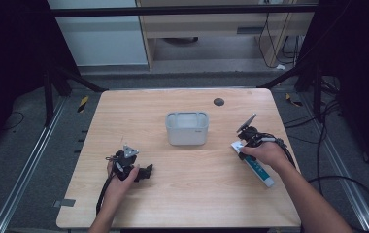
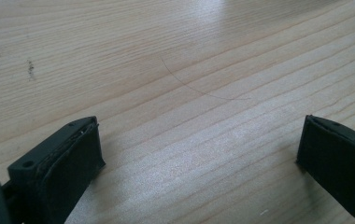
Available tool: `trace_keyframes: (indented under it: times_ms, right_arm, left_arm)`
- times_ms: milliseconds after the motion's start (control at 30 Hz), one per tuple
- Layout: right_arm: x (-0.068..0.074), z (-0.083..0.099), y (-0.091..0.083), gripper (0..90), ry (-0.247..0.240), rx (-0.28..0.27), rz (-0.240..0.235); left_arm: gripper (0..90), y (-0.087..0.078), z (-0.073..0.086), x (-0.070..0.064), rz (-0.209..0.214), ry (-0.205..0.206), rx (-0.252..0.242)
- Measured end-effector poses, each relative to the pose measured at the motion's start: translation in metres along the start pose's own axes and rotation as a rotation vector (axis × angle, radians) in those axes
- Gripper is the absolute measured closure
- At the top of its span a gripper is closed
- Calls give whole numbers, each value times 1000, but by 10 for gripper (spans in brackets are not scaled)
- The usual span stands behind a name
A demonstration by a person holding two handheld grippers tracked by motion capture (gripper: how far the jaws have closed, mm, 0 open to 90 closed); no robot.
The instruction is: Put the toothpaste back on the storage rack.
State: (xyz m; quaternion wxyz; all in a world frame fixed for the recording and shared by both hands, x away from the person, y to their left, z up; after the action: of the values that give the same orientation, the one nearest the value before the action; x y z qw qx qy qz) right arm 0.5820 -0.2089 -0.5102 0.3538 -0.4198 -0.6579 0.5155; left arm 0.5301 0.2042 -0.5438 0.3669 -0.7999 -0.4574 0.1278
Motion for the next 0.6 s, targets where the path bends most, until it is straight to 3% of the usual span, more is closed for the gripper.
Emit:
trace_keyframes:
  times_ms: [600]
  right_arm:
    - [0,0,4,534,-1,12,11]
  left_arm:
    - [0,0,0,0,1,1,0]
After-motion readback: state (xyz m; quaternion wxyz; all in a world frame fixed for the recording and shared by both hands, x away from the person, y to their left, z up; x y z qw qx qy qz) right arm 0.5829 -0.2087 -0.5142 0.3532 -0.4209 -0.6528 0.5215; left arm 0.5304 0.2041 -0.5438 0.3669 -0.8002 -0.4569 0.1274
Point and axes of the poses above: each handheld gripper's, and its own axes: y roughly forward along the jaws, z roughly out of its underside, x roughly to its left, the point moved 5 cm from there along y, roughly forward along the jaws, and after that the axes turned 9 degrees about y, right-handed, at the moved point
